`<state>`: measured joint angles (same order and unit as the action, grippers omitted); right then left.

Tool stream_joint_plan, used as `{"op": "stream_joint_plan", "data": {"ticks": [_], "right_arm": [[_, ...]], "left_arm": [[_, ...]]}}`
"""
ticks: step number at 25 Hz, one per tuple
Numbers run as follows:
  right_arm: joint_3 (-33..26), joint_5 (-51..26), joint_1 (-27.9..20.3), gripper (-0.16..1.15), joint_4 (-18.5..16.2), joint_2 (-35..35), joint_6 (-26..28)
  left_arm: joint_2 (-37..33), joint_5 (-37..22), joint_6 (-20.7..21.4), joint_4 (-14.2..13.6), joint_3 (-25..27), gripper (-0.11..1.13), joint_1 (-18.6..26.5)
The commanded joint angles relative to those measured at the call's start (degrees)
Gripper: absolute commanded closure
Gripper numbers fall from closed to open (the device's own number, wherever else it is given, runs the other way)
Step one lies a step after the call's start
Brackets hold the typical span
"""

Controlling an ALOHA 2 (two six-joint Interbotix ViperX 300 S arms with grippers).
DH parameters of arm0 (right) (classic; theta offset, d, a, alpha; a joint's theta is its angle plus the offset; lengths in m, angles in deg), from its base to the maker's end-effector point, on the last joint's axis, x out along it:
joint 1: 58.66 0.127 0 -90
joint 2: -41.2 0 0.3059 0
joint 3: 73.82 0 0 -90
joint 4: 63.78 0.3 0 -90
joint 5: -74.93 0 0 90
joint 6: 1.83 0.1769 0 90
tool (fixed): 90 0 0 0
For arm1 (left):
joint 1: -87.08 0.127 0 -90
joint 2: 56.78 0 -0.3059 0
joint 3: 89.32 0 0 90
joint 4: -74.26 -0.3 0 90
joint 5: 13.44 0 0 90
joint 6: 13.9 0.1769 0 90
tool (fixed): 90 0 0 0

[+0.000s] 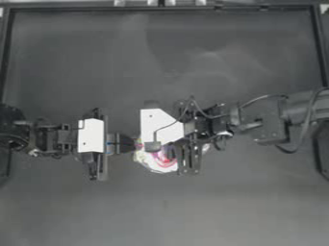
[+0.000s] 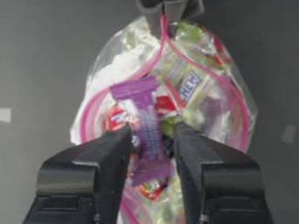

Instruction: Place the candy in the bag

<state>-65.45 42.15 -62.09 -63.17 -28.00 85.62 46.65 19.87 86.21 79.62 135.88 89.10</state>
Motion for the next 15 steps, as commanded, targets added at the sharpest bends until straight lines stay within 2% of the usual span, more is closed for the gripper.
{"op": "stream_joint_plan", "data": {"ticks": [1, 7, 15], "right_arm": [[-0.97, 0.18, -0.09, 0.16, 0.26, -1.49, 0.09], [-1.05, 0.00, -0.09, 0.11, 0.35, -4.83, 0.09], [1.67, 0.62, -0.09, 0.11, -0.44, -14.77, 0.18]], "left_arm": [[-1.67, 0.35, 0.09, 0.00, -0.97, 0.98, -0.09], [-1.76, 0.35, 0.09, 0.00, -0.88, 0.98, -0.09], [-4.31, -0.26, 0.53, -0.26, -0.79, 0.98, -0.18]]}}
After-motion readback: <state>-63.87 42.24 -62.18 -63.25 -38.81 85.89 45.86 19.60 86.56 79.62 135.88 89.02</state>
